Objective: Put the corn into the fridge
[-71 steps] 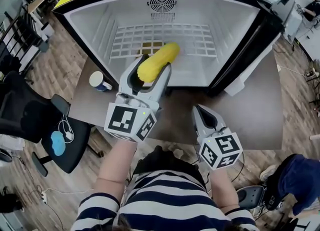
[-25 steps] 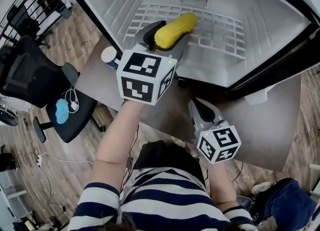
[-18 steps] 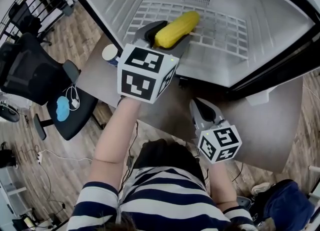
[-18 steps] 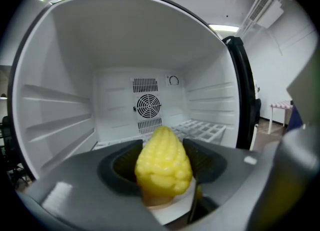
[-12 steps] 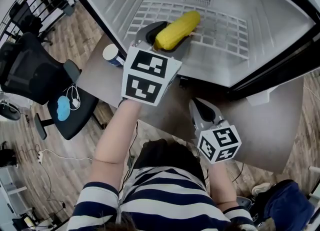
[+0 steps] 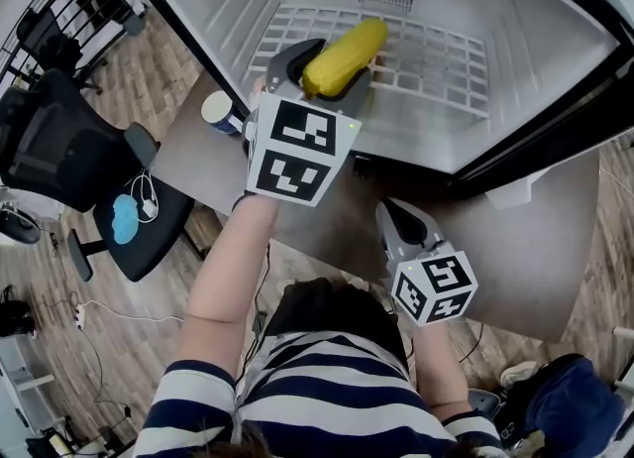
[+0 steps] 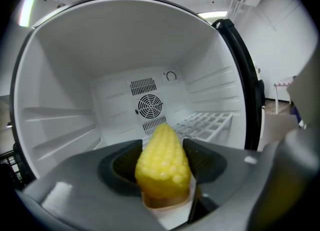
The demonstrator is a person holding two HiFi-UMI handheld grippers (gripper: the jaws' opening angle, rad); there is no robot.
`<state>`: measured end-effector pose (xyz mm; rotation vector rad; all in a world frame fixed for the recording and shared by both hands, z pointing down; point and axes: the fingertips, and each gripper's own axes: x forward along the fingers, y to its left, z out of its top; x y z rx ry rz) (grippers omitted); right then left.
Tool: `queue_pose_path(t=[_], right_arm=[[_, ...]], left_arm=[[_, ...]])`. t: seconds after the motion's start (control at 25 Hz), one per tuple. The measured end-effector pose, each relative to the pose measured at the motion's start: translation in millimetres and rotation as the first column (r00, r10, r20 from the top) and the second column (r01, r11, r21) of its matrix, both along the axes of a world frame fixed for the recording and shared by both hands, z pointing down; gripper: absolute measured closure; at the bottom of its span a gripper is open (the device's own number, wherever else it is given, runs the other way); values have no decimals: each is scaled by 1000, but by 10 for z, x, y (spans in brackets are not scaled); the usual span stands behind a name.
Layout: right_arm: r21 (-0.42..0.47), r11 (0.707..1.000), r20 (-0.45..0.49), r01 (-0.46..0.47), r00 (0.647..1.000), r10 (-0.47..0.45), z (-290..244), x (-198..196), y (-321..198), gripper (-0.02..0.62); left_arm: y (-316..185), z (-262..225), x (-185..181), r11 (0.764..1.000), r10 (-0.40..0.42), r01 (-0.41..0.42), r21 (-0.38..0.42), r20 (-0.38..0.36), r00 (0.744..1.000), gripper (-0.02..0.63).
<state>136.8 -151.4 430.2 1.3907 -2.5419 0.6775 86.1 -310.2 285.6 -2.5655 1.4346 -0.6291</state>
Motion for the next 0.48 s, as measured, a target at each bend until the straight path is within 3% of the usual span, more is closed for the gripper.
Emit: queue_pose_path(t=[0.28, 0.48], right_arm=[[-1, 1000, -4, -2, 1000, 2, -10, -25, -47, 603], [1, 1000, -6, 5, 1000, -5, -5, -51, -78, 603]], left_arm=[[50, -123, -32, 997, 45, -40, 73, -68, 997, 606], [250, -187, -186, 995, 51, -31, 98, -208, 977, 606]])
